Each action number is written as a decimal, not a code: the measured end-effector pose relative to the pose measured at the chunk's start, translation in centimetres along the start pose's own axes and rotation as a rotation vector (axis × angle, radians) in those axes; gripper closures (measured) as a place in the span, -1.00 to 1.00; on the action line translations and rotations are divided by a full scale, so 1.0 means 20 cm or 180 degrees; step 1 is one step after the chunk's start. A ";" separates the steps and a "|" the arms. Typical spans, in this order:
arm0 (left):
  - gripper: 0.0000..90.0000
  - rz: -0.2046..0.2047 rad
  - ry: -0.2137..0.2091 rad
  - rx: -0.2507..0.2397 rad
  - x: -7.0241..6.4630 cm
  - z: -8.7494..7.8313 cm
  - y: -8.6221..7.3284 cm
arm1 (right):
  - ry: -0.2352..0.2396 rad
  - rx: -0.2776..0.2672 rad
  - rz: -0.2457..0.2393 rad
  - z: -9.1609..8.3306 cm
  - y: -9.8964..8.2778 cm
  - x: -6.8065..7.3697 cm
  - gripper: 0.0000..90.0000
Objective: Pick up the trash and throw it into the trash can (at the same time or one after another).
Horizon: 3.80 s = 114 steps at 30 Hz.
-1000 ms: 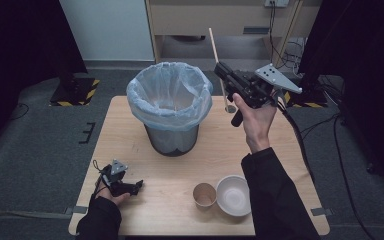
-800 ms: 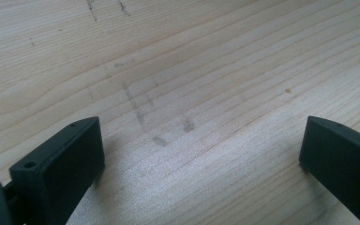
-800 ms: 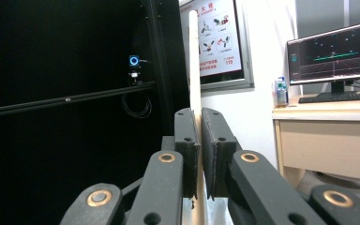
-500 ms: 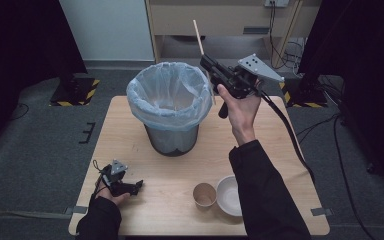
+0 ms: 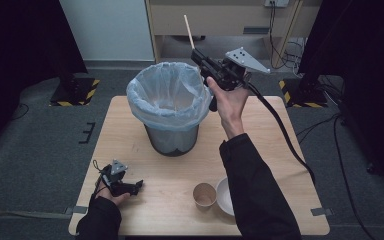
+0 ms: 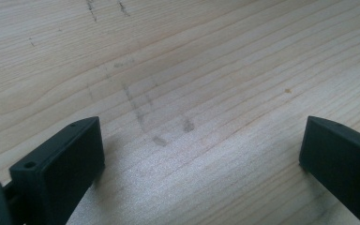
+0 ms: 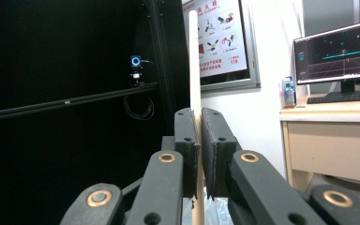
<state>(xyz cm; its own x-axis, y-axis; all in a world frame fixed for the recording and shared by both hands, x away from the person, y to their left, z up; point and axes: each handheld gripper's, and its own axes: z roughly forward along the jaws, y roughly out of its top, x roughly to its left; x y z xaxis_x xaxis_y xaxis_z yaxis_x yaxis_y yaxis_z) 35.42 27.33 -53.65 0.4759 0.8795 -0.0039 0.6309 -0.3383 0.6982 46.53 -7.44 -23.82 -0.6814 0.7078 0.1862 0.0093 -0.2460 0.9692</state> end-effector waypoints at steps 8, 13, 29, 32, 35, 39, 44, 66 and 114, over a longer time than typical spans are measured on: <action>-1.00 0.0004 -0.0005 -0.0003 0.00 0.00 0.00 | -0.0021 -0.0005 0.0044 0.07 -0.06 0.00 0.91; -1.00 0.0006 -0.0010 0.0000 0.00 0.00 0.00 | -0.0064 -0.0032 0.0037 0.12 -0.09 -0.02 0.91; -1.00 0.0012 -0.0013 0.0002 0.00 0.00 0.00 | -0.0096 -0.0016 -0.0032 0.22 -0.16 -0.05 0.75; -1.00 0.0014 -0.0016 0.0002 0.00 0.00 0.00 | -0.0097 0.0027 -0.0082 0.20 -0.15 -0.05 0.68; -1.00 0.0015 -0.0015 0.0003 0.00 0.00 0.00 | -0.0085 0.0055 -0.0115 0.17 -0.11 -0.05 0.61; -1.00 0.0015 -0.0015 0.0001 0.00 0.00 0.00 | -0.0044 0.0130 -0.0180 0.09 -0.07 -0.03 0.49; -1.00 0.0016 -0.0014 0.0002 0.00 0.00 0.00 | 0.0032 0.0182 -0.0257 -0.03 -0.01 -0.01 0.37; -1.00 0.0012 -0.0005 0.0004 0.00 0.00 0.00 | -0.0168 0.0705 -0.0199 -0.72 -0.25 -0.18 0.14; -1.00 0.0018 -0.0015 0.0004 -0.01 0.00 0.00 | 0.0023 0.3168 0.0106 -1.12 -1.10 -0.45 0.68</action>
<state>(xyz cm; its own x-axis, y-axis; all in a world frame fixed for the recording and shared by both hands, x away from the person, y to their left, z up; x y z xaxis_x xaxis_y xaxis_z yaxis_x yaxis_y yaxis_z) 35.36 27.23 -53.65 0.4822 0.8760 -0.0032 0.6290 -0.3437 0.6973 36.07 -23.36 -50.45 -0.6740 0.7059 0.2180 0.6359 0.4042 0.6574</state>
